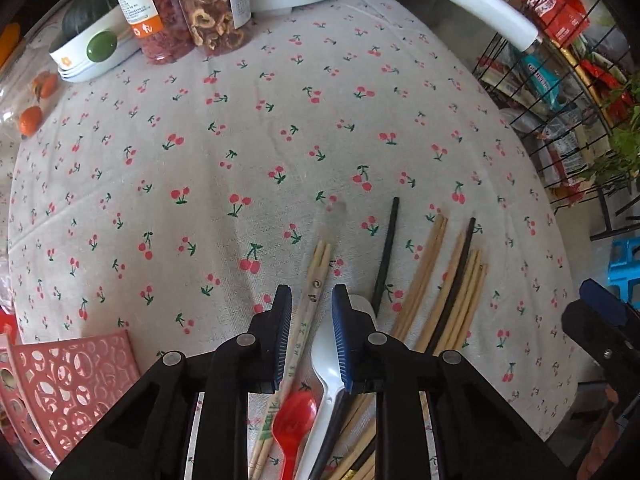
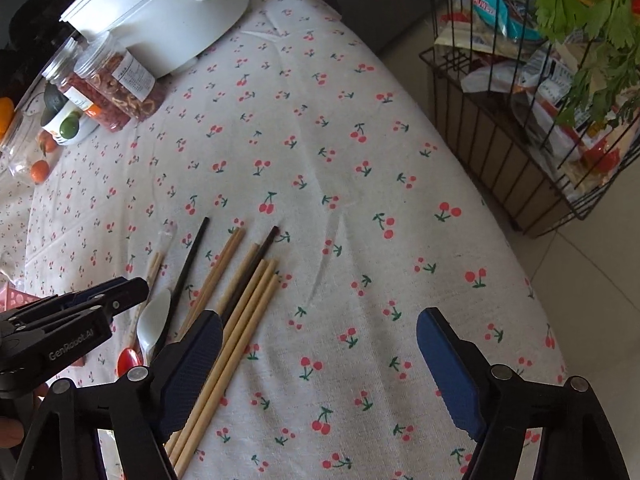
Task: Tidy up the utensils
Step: 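Lower the left tool onto a wooden chopstick and close it, then lift the chopstick with the left tool while the right tool grasps another wooden chopstick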
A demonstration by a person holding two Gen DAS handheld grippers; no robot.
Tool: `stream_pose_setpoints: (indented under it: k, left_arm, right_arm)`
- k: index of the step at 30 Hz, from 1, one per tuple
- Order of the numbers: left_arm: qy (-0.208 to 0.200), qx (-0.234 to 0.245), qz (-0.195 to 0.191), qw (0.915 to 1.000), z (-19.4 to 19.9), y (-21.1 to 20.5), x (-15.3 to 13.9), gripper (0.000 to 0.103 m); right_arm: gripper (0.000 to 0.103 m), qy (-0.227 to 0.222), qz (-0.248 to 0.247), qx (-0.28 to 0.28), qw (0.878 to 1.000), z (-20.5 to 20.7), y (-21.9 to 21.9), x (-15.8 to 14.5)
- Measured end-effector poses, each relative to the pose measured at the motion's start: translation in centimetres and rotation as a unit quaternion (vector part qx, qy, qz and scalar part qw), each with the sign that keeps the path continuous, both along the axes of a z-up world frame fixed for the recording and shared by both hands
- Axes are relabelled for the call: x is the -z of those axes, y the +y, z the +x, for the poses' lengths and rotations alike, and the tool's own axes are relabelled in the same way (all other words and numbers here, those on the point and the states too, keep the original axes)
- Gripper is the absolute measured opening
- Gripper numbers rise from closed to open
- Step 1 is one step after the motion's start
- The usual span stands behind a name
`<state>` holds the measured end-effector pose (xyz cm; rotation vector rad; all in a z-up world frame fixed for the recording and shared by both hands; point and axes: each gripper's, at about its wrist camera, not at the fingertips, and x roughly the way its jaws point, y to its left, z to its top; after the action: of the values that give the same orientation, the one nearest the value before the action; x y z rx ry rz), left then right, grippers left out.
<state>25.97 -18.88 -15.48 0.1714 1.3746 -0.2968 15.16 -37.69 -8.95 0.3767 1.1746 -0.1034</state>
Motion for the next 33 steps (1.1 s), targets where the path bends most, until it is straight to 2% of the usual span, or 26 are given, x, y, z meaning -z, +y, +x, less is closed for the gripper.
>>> stream_pose_setpoints:
  k: [3, 6, 8, 11, 16, 19, 22, 28, 30, 33]
  left_arm:
    - [0.01, -0.005, 0.008, 0.9999, 0.6, 0.2, 0.8, 0.021]
    - [0.005, -0.001, 0.025, 0.9997, 0.5, 0.0, 0.9, 0.012]
    - [0.002, -0.001, 0.029, 0.9996, 0.4, 0.0, 0.9, 0.011]
    - [-0.028, 0.006, 0.029, 0.9992, -0.4, 0.3, -0.7, 0.01]
    - [-0.088, 0.011, -0.009, 0.996, -3.2, 2.4, -6.5, 0.01]
    - [-0.131, 0.022, -0.041, 0.9903, -5.9, 4.1, -10.1, 0.009]
    - [-0.161, 0.039, -0.069, 0.9837, -8.5, 5.7, -12.5, 0.007]
    - [-0.214, 0.035, -0.113, 0.9695, -13.0, 10.2, -14.8, 0.005]
    - [-0.227, 0.028, -0.131, 0.9648, -14.0, 11.7, -14.7, 0.005]
    - [-0.228, 0.024, -0.146, 0.9624, -14.2, 12.6, -14.7, 0.005]
  right_arm:
    - [0.084, -0.001, 0.016, 0.008, 1.0, 0.1, -0.3, 0.1]
    - [0.084, 0.001, 0.025, 0.009, 1.0, 0.3, -0.2, 0.2]
    - [0.084, 0.004, 0.028, 0.007, 1.0, 0.4, 0.0, 0.4]
    - [0.084, 0.008, 0.033, 0.007, 0.999, 0.6, 0.3, 0.7]
    - [0.084, 0.007, 0.026, 0.001, 1.0, 0.6, 0.9, 0.8]
    - [0.084, 0.012, 0.013, -0.003, 1.0, 0.3, 1.1, 0.9]
    - [0.084, 0.013, 0.018, -0.003, 1.0, -0.1, 1.2, 1.0]
    - [0.084, 0.023, 0.032, -0.009, 0.999, -0.7, 2.1, 1.6]
    - [0.079, 0.025, 0.033, -0.016, 0.999, -0.7, 2.9, 2.0]
    - [0.067, 0.037, 0.023, -0.022, 0.999, -0.3, 3.7, 2.9]
